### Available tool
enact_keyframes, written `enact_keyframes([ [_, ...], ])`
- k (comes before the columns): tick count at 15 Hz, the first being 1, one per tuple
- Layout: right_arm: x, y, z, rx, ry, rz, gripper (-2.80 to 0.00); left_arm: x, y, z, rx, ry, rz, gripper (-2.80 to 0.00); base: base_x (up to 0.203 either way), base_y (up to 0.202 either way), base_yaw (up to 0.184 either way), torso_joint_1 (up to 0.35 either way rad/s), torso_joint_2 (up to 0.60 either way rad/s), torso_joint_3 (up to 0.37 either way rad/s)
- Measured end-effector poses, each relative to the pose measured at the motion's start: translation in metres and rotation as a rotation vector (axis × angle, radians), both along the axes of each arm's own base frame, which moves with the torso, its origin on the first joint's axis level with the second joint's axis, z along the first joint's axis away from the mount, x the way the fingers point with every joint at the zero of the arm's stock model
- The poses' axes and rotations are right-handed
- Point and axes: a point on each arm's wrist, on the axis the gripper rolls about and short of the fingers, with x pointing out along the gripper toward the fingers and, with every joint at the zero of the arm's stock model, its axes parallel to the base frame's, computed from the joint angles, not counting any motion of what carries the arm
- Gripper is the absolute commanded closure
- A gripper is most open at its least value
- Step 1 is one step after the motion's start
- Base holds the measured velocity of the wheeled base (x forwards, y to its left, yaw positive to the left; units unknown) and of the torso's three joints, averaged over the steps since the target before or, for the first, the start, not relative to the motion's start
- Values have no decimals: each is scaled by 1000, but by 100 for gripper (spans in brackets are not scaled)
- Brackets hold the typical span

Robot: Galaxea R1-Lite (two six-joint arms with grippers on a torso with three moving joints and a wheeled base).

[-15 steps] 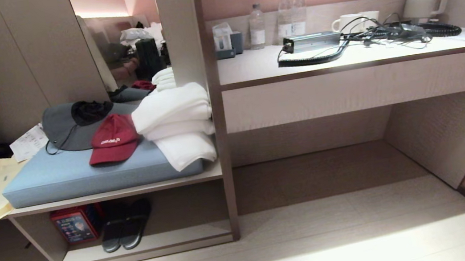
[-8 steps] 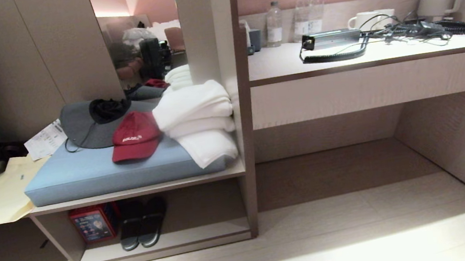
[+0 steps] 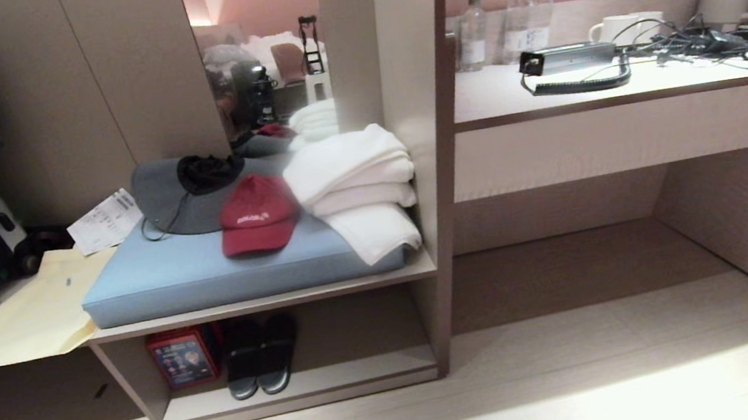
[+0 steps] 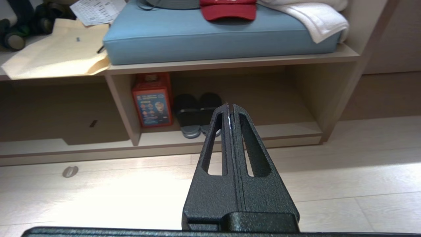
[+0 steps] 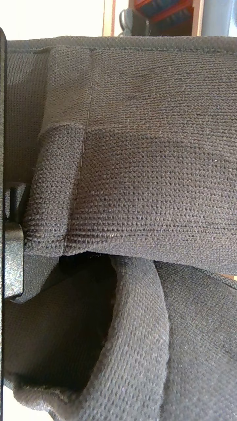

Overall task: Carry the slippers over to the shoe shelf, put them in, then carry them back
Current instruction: Place the slippers into the shoe cabinet

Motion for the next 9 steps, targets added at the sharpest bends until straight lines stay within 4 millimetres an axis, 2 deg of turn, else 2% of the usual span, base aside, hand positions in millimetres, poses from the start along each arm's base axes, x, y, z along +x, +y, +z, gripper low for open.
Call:
enact_keyframes([
  [9,0,0,0,0,0,0,0,0,0,0,0,0,0,0,0,194,-1,3,3,2],
])
